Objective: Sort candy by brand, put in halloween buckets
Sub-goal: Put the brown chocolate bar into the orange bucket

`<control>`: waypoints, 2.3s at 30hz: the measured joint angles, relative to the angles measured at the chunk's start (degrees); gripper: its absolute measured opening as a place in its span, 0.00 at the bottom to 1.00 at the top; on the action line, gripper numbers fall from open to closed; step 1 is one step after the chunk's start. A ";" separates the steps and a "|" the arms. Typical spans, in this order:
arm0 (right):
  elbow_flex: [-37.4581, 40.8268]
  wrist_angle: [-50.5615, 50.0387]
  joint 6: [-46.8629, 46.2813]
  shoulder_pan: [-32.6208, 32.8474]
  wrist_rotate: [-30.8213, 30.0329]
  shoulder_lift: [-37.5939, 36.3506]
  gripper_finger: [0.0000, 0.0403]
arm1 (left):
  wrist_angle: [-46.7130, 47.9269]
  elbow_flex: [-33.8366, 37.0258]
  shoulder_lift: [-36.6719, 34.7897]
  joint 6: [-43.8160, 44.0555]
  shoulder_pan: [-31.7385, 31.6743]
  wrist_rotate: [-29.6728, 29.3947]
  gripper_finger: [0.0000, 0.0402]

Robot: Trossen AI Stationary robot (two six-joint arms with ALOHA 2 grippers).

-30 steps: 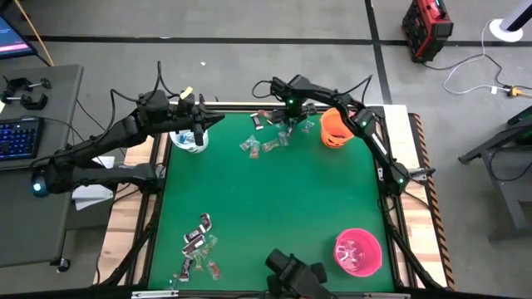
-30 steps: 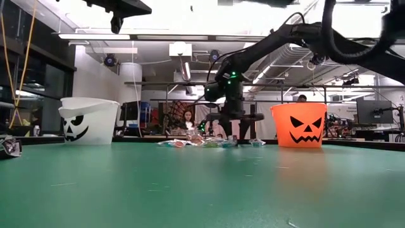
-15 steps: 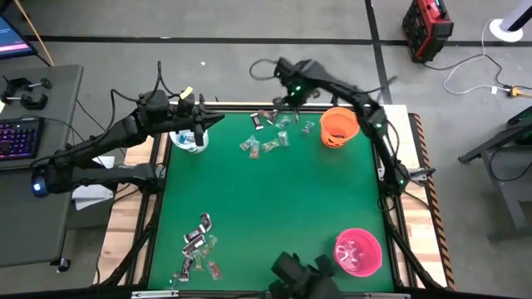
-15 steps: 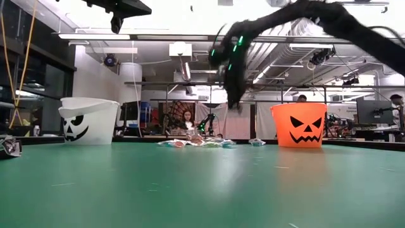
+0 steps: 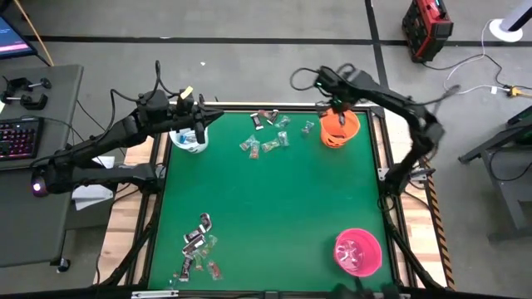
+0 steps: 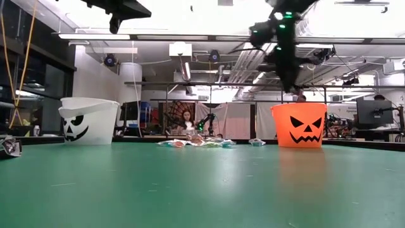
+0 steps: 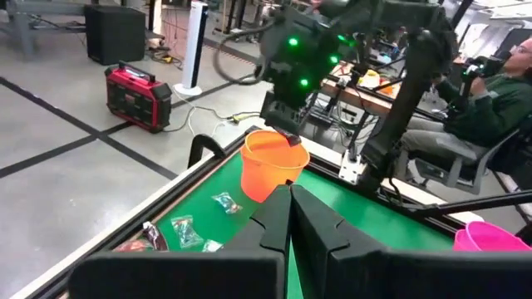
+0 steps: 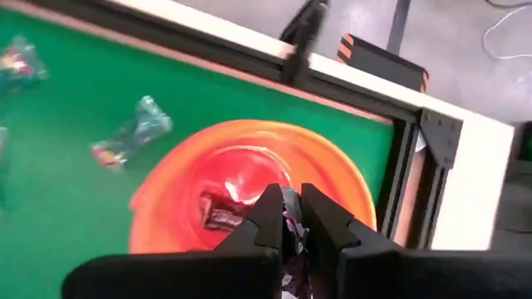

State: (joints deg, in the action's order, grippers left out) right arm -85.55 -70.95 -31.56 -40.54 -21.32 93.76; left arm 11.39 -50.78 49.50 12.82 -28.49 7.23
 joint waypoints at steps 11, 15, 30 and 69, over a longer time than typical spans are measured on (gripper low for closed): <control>13.17 13.37 -1.68 -1.85 2.38 -10.94 0.03 | -0.01 0.00 0.00 0.47 0.00 -3.25 0.00; 13.19 13.48 -0.52 -1.85 2.39 -10.97 0.03 | -0.01 0.01 0.00 0.58 0.00 -4.50 0.00; 13.19 13.45 0.49 -2.05 8.03 -10.94 0.30 | 1.26 0.02 0.00 2.04 0.00 -6.48 0.00; -28.26 28.34 -12.64 6.20 17.28 37.43 0.56 | -9.23 0.07 0.00 3.54 0.02 -4.30 0.00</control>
State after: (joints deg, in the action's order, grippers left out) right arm -113.81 -42.61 -44.20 -34.34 -4.04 131.19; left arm 2.16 -50.72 49.50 16.36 -28.47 2.94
